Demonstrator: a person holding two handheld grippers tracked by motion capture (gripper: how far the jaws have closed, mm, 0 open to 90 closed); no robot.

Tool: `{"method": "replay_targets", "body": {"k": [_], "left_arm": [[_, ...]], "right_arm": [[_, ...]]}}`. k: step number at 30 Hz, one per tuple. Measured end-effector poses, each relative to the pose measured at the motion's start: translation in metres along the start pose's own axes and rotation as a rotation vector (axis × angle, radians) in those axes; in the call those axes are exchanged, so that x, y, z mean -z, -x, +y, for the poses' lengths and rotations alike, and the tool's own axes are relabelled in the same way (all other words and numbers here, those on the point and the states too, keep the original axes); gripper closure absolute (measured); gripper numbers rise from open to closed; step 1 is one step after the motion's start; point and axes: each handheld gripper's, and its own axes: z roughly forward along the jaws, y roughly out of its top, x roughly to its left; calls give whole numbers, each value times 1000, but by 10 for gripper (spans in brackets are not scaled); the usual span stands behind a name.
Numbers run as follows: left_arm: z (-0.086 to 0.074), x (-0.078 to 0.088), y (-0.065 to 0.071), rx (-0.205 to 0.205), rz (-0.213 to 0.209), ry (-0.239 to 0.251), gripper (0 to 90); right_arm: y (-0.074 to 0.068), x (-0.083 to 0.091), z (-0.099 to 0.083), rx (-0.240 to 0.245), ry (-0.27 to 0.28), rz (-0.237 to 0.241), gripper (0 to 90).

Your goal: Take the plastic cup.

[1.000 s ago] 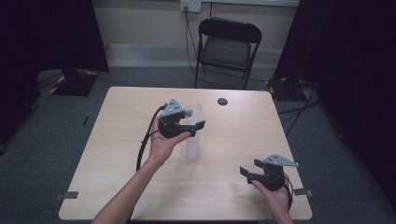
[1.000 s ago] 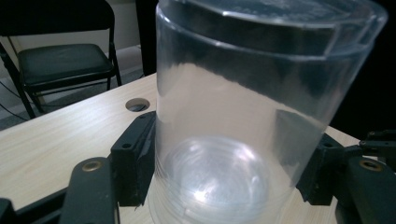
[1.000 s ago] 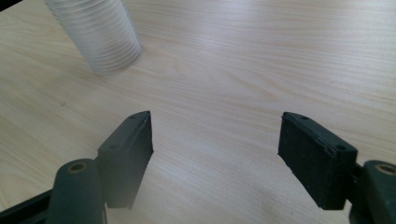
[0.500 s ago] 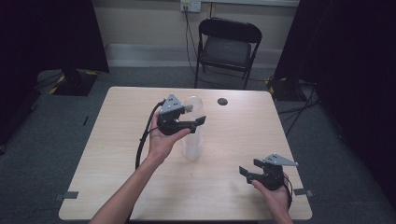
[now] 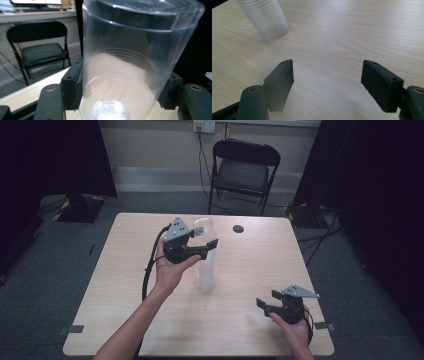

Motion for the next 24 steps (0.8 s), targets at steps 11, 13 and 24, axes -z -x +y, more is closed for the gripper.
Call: {"method": "replay_targets", "body": {"k": [11, 13, 24], "left_arm": [[0, 28, -5, 7, 0, -8, 350], [-2, 31, -6, 23, -28, 11, 350], [-12, 51, -2, 29, -45, 41, 369]], "right_arm": [[0, -1, -1, -4, -3, -9, 260], [-1, -1, 0, -3, -7, -9, 259], [-4, -2, 0, 8, -8, 2, 263]]}}
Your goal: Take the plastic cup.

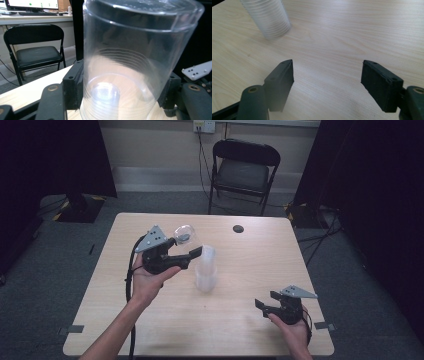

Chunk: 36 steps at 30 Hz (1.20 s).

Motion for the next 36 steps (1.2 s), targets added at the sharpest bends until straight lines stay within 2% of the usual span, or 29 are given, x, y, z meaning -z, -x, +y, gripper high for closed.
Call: {"method": "replay_targets", "body": {"k": [3, 7, 11, 13, 16, 20, 23, 29, 36], "left_arm": [[-5, 5, 2, -8, 10, -5, 371], [-11, 12, 5, 17, -6, -8, 370], [-19, 17, 6, 60, -27, -39, 367], [-23, 18, 6, 100, -42, -54, 364], [-31, 20, 7, 115, -49, -64, 364], [-41, 23, 8, 145, -63, -86, 363], [-50, 26, 10, 186, -74, -89, 363], [-66, 27, 12, 215, -75, -128, 363], [-79, 26, 15, 253, -74, -150, 366]], "right_arm": [[-1, 0, 0, 3, 1, 1, 263], [-2, 0, 0, 5, -1, 7, 263], [-4, 0, 1, 14, -2, 13, 267], [-6, -1, 1, 29, -5, 26, 320], [-11, -3, 1, 52, -18, 44, 328], [-20, -4, 4, 91, -12, 52, 359], [-29, -3, 7, 140, -12, 60, 377], [-45, 0, 12, 192, -3, 106, 407], [-70, -8, 21, 248, 11, 162, 431]]}}
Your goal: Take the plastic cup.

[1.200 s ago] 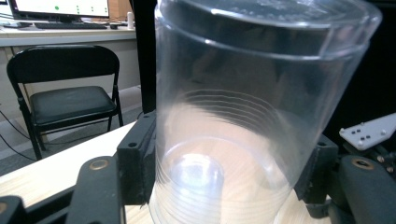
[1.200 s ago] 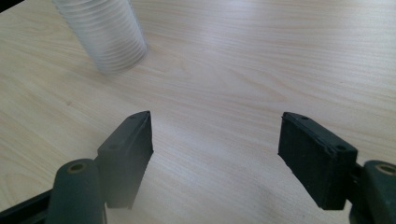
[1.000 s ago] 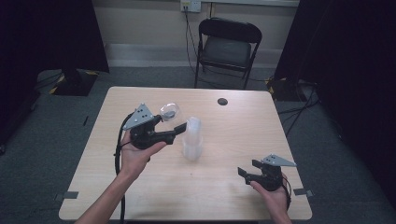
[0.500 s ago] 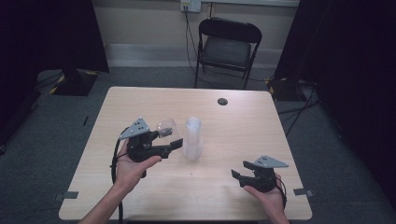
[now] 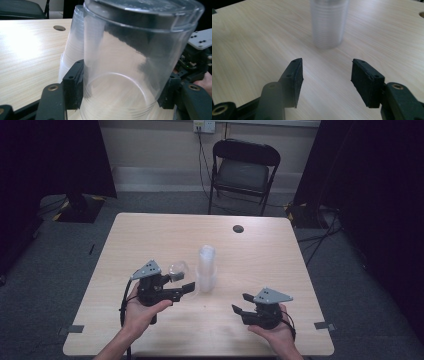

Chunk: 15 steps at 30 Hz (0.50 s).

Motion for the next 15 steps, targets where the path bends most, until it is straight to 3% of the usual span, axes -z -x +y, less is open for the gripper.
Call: {"method": "replay_targets", "body": {"k": [8, 11, 12, 15], "left_arm": [[-10, -2, 0, 51, -13, -29, 366], [-12, -2, 1, 63, -24, -30, 366], [-12, -3, 2, 72, -32, -35, 366], [-12, -4, 3, 95, -40, -41, 366]], "right_arm": [[-24, -12, 14, 80, 34, 64, 436], [-34, -17, 17, 98, 30, 82, 357], [-37, -18, 16, 106, 42, 68, 336], [-42, -22, 19, 108, 37, 98, 386]]}}
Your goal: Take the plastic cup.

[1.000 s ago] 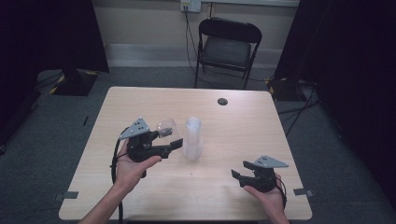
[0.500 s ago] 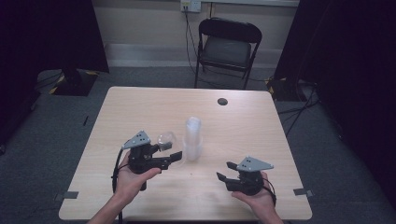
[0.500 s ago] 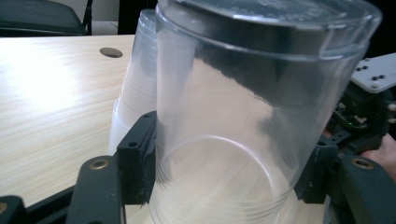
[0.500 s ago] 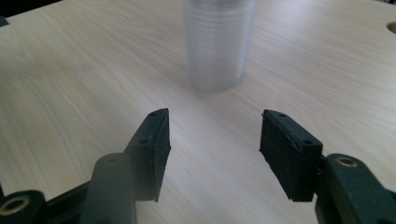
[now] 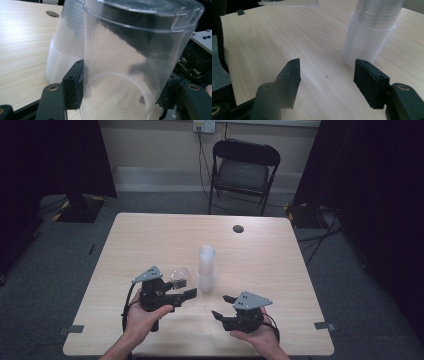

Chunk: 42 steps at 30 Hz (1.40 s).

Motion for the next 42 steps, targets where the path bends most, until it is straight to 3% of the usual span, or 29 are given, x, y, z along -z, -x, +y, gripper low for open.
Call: {"method": "replay_targets", "body": {"k": [7, 11, 13, 19, 29, 34, 38, 42], "left_arm": [[0, -2, 3, 59, -45, -25, 372], [-2, -3, 1, 95, -64, -35, 374], [-3, -3, -1, 121, -73, -35, 374], [-6, -5, -6, 164, -80, -33, 379], [-10, -7, -15, 258, -130, -39, 379], [-13, -8, -24, 351, -164, -33, 386], [-13, -7, -25, 380, -190, -23, 390], [-13, -7, -22, 380, -203, -26, 395]], "right_arm": [[-12, -14, 13, 51, 22, 37, 480], [-19, -20, 17, 68, 76, 12, 530], [-21, -20, 17, 90, 119, -29, 527], [-24, -21, 16, 112, 212, -36, 566], [-23, -24, 14, 100, 233, -49, 609], [-18, -34, 14, 80, 241, -43, 654], [-18, -40, 18, 95, 246, -39, 701], [-19, -45, 21, 99, 259, -30, 724]]}}
